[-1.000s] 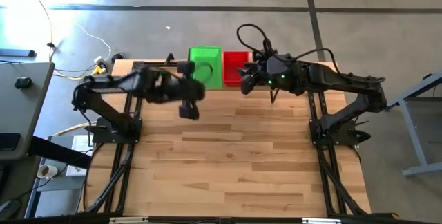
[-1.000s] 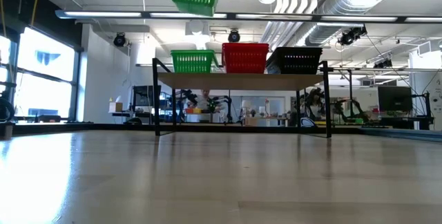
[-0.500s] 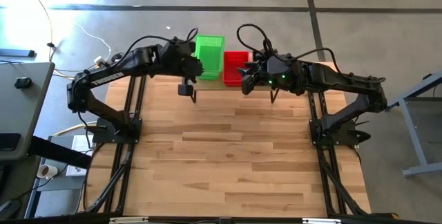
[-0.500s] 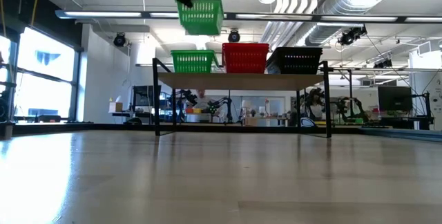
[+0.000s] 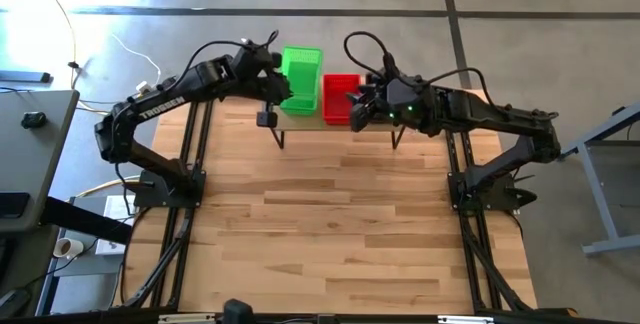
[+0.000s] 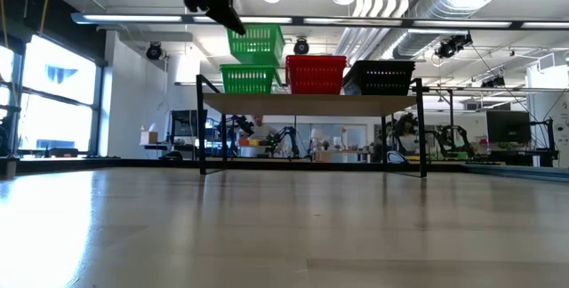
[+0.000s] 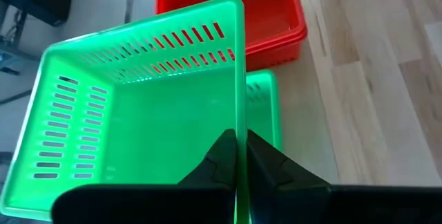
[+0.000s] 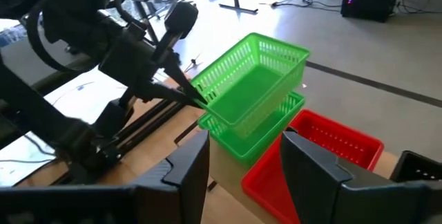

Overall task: Stack baskets on shelf by color
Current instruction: Stack the green bin on top of the stacked green bins on the shelf

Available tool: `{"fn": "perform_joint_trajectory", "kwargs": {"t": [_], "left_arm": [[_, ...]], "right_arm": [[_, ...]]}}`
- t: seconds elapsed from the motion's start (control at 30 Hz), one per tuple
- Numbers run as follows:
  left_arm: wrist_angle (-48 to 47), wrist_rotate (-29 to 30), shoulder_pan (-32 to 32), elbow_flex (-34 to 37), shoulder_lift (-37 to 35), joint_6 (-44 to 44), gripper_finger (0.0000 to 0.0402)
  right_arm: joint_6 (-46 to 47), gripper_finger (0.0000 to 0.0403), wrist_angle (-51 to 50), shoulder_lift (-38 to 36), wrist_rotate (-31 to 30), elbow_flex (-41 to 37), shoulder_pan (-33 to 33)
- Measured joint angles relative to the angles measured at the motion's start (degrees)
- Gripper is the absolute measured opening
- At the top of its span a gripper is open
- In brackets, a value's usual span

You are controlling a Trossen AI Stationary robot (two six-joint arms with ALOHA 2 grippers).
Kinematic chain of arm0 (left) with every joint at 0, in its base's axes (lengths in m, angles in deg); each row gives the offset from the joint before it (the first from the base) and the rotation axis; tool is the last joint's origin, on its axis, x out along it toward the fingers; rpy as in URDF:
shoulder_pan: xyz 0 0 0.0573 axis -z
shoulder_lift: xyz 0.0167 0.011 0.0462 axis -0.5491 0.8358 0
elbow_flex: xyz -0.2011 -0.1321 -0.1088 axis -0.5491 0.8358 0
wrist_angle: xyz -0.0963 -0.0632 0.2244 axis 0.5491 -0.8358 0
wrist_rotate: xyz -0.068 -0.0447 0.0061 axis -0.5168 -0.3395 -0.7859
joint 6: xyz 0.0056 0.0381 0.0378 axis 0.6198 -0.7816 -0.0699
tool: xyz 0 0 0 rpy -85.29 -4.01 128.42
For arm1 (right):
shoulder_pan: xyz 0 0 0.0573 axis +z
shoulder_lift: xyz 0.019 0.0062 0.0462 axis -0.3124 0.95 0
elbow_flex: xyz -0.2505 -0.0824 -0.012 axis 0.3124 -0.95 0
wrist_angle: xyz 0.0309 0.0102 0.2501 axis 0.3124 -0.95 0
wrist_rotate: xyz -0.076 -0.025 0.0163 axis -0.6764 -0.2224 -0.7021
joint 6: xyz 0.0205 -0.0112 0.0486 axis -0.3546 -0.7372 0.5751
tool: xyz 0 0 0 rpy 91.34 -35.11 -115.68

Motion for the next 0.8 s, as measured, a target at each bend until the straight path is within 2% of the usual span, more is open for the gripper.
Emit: {"fn": "perform_joint_trajectory", "kwargs": {"t": [0.23, 0.63, 0.8], "left_arm": [[-0.2, -4.5, -3.0, 0.0, 0.4, 0.6, 0.0001], [-1.7, -2.4, -3.0, 0.0, 5.0, 0.2, 0.0001], [-1.7, -1.7, -3.0, 0.0, 5.6, 3.5, 0.0001]], "right_arm": [[0.0, 0.0161, 0.0, 0.0, 0.0, 0.0, -1.7], [0.0, 0.0161, 0.0, 0.0, -0.2, 0.0, -2.9], [0.0, 0.0161, 0.0, 0.0, -0.6, 0.0, -2.9]]}}
